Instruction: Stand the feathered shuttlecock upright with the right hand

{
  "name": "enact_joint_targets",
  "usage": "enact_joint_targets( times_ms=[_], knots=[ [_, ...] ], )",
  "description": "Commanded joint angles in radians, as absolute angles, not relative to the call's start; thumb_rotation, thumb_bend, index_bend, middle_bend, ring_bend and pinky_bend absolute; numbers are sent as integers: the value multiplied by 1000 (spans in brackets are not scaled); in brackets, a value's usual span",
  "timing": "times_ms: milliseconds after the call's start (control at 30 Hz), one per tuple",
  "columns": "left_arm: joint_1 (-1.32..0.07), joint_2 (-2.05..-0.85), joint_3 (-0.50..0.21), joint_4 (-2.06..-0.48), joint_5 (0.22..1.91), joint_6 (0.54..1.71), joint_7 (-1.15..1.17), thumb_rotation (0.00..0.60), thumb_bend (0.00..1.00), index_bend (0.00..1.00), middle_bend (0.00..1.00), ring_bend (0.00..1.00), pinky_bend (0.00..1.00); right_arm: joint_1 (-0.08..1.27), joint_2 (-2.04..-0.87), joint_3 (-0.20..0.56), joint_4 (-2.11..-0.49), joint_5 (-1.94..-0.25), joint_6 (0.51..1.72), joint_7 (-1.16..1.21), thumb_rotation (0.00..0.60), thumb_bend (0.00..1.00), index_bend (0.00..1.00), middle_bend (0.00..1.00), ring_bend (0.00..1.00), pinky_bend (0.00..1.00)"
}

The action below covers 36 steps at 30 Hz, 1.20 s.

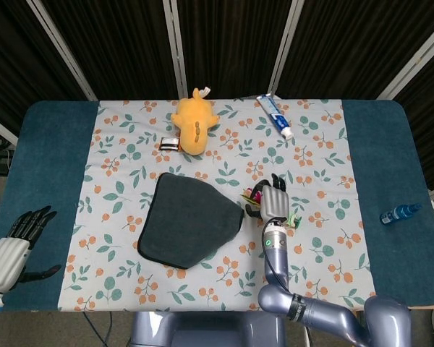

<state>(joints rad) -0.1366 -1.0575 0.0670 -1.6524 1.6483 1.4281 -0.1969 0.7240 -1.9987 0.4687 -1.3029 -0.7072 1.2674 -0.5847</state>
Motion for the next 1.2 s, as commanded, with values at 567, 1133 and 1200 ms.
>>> enact_joint_targets(
  times_ms=[567, 1133, 1200],
  knots=[
    [-139, -1054, 68, -1655, 1650, 1429, -214, 599, 179, 0, 0, 0, 0, 737, -2042, 472, -1239, -734, 1258, -538, 600, 380, 617, 345, 0, 0],
    [-135, -1056, 68, -1652, 1646, 1432, -205, 598, 179, 0, 0, 0, 0, 691, -1930, 499, -1473, -786, 1347, -553, 600, 387, 630, 354, 0, 0],
    [-135, -1057, 68, -1652, 1644, 1431, -202, 597, 177, 0, 0, 0, 0, 673, -1890, 504, -1539, -791, 1369, -564, 600, 386, 633, 356, 0, 0]
  ],
)
